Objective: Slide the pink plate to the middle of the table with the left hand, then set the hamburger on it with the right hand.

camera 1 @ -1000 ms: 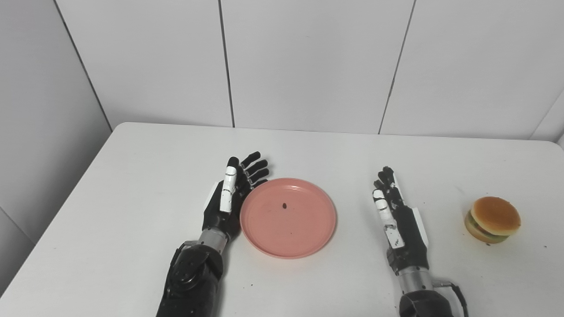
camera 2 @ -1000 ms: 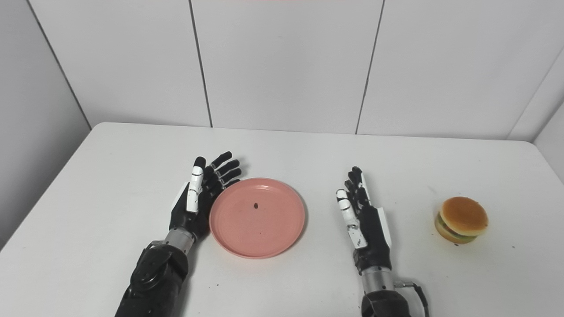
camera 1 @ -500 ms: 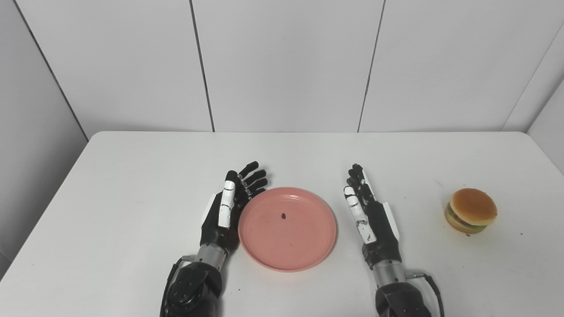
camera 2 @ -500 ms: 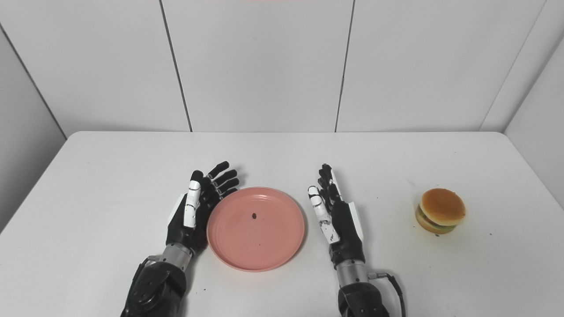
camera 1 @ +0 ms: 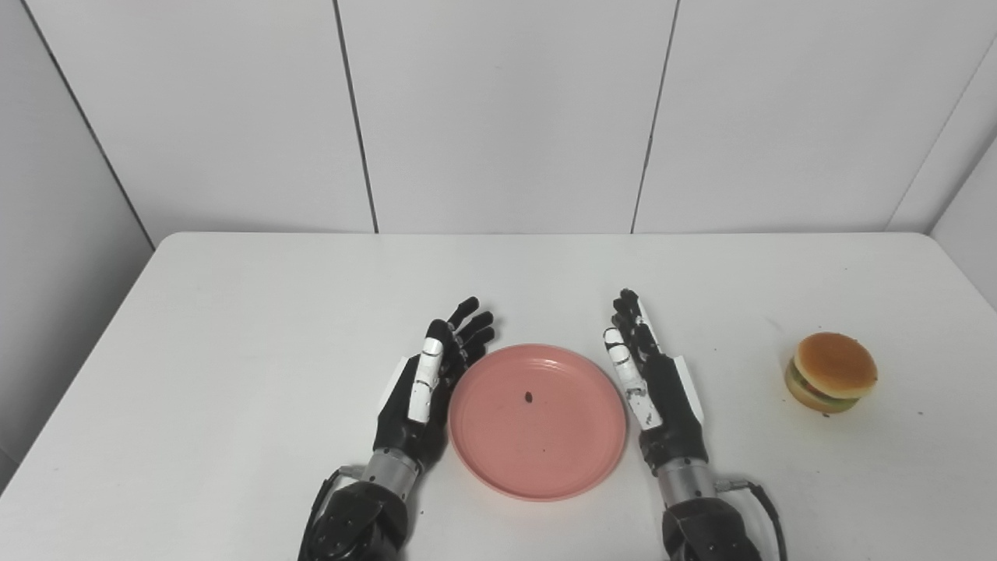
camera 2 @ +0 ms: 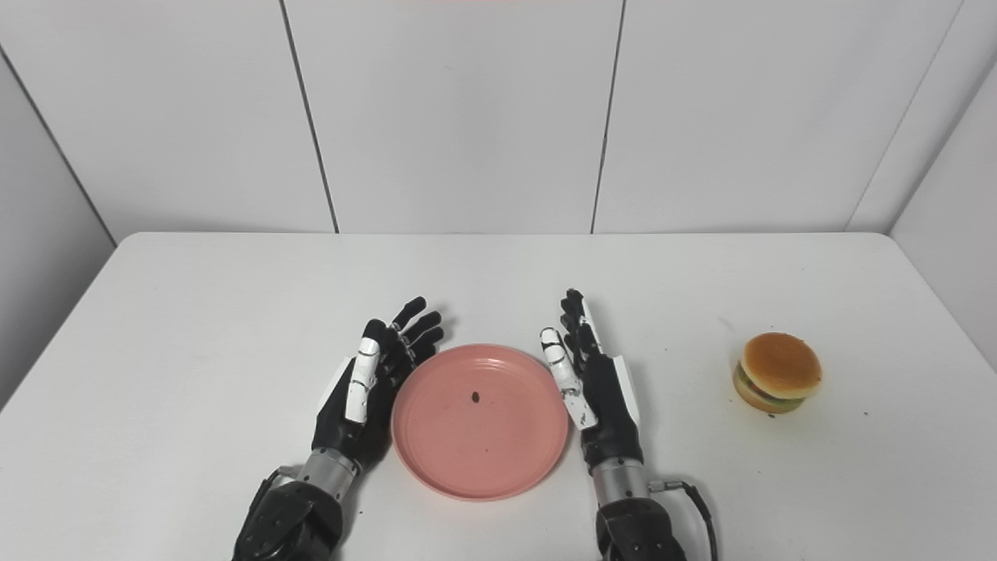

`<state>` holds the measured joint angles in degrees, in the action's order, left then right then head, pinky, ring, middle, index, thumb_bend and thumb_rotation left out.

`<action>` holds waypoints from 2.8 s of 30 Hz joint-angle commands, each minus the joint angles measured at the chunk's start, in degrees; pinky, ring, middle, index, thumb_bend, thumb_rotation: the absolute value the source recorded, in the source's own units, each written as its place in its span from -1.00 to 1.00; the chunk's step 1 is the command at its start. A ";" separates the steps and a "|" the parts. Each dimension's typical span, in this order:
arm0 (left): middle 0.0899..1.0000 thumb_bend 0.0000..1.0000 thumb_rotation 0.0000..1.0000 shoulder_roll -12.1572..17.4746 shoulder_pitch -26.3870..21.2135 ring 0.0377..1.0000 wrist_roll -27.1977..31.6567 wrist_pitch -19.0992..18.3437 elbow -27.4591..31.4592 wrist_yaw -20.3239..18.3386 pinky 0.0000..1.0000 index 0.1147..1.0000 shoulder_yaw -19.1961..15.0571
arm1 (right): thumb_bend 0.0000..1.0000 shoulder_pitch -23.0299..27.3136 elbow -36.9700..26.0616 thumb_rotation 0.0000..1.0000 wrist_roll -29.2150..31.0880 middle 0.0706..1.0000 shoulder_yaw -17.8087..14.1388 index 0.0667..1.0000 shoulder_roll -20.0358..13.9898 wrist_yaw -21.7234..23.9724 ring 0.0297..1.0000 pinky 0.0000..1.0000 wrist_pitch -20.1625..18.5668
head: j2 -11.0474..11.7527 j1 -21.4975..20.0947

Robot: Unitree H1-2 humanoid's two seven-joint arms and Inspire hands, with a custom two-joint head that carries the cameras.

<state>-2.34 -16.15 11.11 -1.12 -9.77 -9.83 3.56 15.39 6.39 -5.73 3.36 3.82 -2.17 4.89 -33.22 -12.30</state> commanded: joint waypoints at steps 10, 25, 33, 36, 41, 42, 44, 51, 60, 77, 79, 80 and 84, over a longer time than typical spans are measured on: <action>1.00 0.32 1.00 0.99 3.24 1.00 -4.49 3.05 -2.94 1.85 1.00 1.00 -0.95 | 0.17 3.52 -5.42 0.59 -4.85 0.94 -2.21 0.94 -1.73 -4.03 0.94 0.91 1.32 | -0.24 -0.53; 1.00 0.26 1.00 1.62 3.96 1.00 -5.57 5.85 -4.55 2.70 1.00 1.00 -1.69 | 0.26 5.53 -17.50 0.41 -20.65 0.95 -1.20 0.93 -12.28 1.19 0.93 0.80 -14.11 | 0.36 -6.36; 1.00 0.31 1.00 2.63 3.47 1.00 -4.36 6.29 -5.65 1.57 1.00 1.00 -2.55 | 0.39 7.32 -18.83 0.22 -27.73 0.89 -0.21 0.87 -16.22 3.82 0.84 0.65 -22.38 | 0.82 -9.93; 1.00 0.31 1.00 2.87 3.27 1.00 -4.27 6.60 -6.26 1.44 1.00 1.00 -2.69 | 0.38 7.52 -19.33 0.20 -28.66 0.88 -0.32 0.87 -17.73 5.25 0.82 0.61 -24.30 | 0.95 -10.70; 1.00 0.31 1.00 3.33 3.12 1.00 -3.00 6.79 -6.80 0.40 1.00 1.00 -2.82 | 0.43 7.87 -20.89 0.24 -33.37 0.84 -0.16 0.84 -20.17 7.14 0.78 0.56 -29.22 | 1.35 -12.59; 1.00 0.32 1.00 3.42 3.13 1.00 -2.92 6.67 -6.76 0.34 1.00 1.00 -2.82 | 0.43 7.90 -21.02 0.23 -34.13 0.83 -0.20 0.84 -20.56 7.26 0.78 0.55 -29.84 | 1.36 -13.11; 1.00 0.33 1.00 3.61 3.00 1.00 -2.64 6.63 -6.91 -0.02 1.00 1.00 -2.85 | 0.47 7.77 -20.98 0.16 -35.49 0.83 -0.74 0.84 -21.55 7.19 0.76 0.52 -30.68 | 1.46 -13.49; 1.00 0.30 1.00 4.40 2.81 1.00 -1.77 7.02 -7.24 -1.37 1.00 1.00 -2.98 | 0.63 7.71 -20.48 -0.06 -40.30 0.81 -2.19 0.86 -24.18 7.26 0.75 0.54 -31.59 | 1.81 -15.46; 1.00 0.23 1.00 5.15 2.57 1.00 -0.42 7.09 -7.90 -2.73 1.00 1.00 -3.08 | 0.77 7.15 -22.11 -0.13 -47.40 0.82 -7.52 0.87 -24.09 14.23 0.83 0.77 -31.79 | 1.67 -16.19; 1.00 0.24 1.00 4.91 2.53 1.00 -0.26 7.59 -7.81 -3.10 1.00 1.00 -3.21 | 1.00 7.10 -17.38 -0.15 -50.87 0.86 -14.16 0.88 -24.98 24.35 0.86 0.71 -31.79 | 1.80 -15.38; 1.00 0.24 1.00 5.02 2.69 1.00 -0.29 7.02 -7.21 -3.14 1.00 1.00 -3.05 | 1.00 7.46 -16.42 -0.15 -51.70 0.87 -14.25 0.87 -24.80 25.67 0.85 0.70 -31.80 | 1.68 -15.37; 1.00 0.24 1.00 5.00 2.76 1.00 -0.30 6.86 -7.01 -3.05 1.00 1.00 -3.04 | 1.00 7.64 -16.21 -0.16 -51.93 0.87 -14.30 0.87 -24.68 26.42 0.86 0.70 -31.80 | 1.68 -15.37; 1.00 0.25 1.00 5.35 2.78 1.00 -0.54 7.12 -7.19 -3.33 1.00 1.00 -2.77 | 1.00 8.00 -16.18 -0.15 -53.48 0.86 -15.17 0.86 -23.50 29.06 0.84 0.66 -31.79 | 1.50 -15.26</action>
<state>1.64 -17.34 11.00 5.55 -13.74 -12.38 1.04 21.04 -8.40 -57.85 -10.69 -19.55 26.61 -26.69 -31.64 -27.60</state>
